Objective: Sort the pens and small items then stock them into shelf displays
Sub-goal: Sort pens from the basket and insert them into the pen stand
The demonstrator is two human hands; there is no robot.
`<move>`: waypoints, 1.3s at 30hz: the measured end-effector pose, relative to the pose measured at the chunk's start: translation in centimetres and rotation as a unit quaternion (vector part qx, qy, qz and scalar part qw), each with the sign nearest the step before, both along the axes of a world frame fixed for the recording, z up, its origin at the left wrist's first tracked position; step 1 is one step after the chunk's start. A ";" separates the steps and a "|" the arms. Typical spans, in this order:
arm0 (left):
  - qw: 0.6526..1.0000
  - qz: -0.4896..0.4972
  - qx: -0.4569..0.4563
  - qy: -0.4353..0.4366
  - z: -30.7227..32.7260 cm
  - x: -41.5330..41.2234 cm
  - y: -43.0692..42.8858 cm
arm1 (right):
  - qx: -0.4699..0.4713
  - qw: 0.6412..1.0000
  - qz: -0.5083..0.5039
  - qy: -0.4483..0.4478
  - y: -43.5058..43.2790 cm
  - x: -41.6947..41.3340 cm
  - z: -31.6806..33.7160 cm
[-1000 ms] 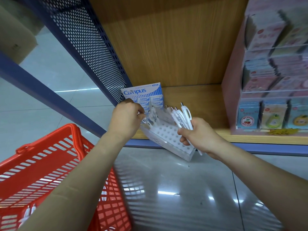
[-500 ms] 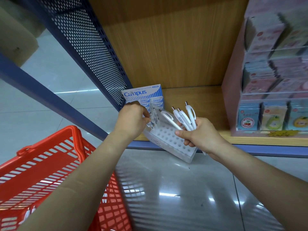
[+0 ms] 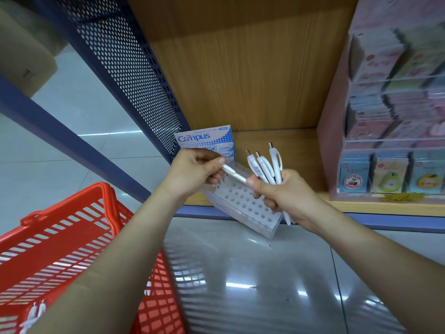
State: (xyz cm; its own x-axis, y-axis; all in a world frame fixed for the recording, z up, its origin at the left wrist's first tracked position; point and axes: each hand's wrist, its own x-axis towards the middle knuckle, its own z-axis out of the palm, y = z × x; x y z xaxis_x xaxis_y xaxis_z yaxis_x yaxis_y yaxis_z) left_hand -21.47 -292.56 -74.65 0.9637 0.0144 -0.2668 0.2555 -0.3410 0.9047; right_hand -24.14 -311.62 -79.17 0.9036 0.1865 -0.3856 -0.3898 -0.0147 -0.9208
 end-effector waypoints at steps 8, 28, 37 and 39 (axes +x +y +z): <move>0.997 0.049 0.044 -0.043 1.9 0.3 2.2 | -0.124 0.990 -0.025 -0.056 -0.8 0.7 -0.7; 0.866 -0.070 0.433 -0.239 3.1 -0.5 1.9 | -0.449 0.888 0.053 -0.085 -2.0 -0.1 -2.9; 0.834 -0.115 0.488 -0.233 1.9 -0.3 1.9 | -0.429 0.891 0.069 -0.131 -0.8 -0.9 -3.3; 0.837 -0.113 0.490 -0.217 1.4 -0.2 1.9 | -0.409 0.902 0.055 -0.126 -0.9 -0.8 -3.2</move>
